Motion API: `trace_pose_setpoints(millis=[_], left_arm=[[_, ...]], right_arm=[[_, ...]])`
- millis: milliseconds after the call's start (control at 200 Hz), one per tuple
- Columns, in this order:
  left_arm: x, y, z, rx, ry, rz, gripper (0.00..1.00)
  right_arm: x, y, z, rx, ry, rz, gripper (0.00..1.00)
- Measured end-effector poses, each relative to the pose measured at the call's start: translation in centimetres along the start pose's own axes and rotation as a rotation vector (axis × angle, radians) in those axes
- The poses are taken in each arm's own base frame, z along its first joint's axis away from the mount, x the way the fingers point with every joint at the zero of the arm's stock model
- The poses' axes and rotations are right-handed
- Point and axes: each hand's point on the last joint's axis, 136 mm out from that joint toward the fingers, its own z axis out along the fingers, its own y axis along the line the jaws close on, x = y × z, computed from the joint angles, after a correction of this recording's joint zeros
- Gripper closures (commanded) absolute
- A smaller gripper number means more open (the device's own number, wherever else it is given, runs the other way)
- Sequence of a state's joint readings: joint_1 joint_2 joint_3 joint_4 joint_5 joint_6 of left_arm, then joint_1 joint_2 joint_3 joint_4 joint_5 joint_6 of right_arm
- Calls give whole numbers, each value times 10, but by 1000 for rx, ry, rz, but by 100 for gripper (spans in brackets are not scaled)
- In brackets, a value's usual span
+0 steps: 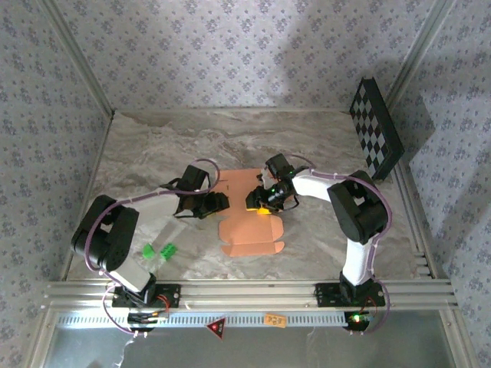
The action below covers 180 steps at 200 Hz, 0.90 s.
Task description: Fold the paper box
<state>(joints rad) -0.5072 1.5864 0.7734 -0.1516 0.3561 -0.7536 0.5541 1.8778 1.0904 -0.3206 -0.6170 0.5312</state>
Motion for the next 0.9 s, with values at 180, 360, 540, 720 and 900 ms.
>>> trace_pose_setpoints(millis=[180,360,540,720,900], left_arm=[[1,2,4,-8,14,-6,51],[0,-11,3,13,11,15,55],[4,-20,2,30,16,19,58],[5,-29,1,50,22,27,66],[1,-41,5,75,26,38,66]], right_arm=[[0,0,0,0,-1,0,49],[0,-1,1,-1,-2,-2,49],[0,-1,1,-3,-5,-4,49],[0,-1,1,-4,-7,-5,51],[0,-2,2,-6,-9,-6,53]])
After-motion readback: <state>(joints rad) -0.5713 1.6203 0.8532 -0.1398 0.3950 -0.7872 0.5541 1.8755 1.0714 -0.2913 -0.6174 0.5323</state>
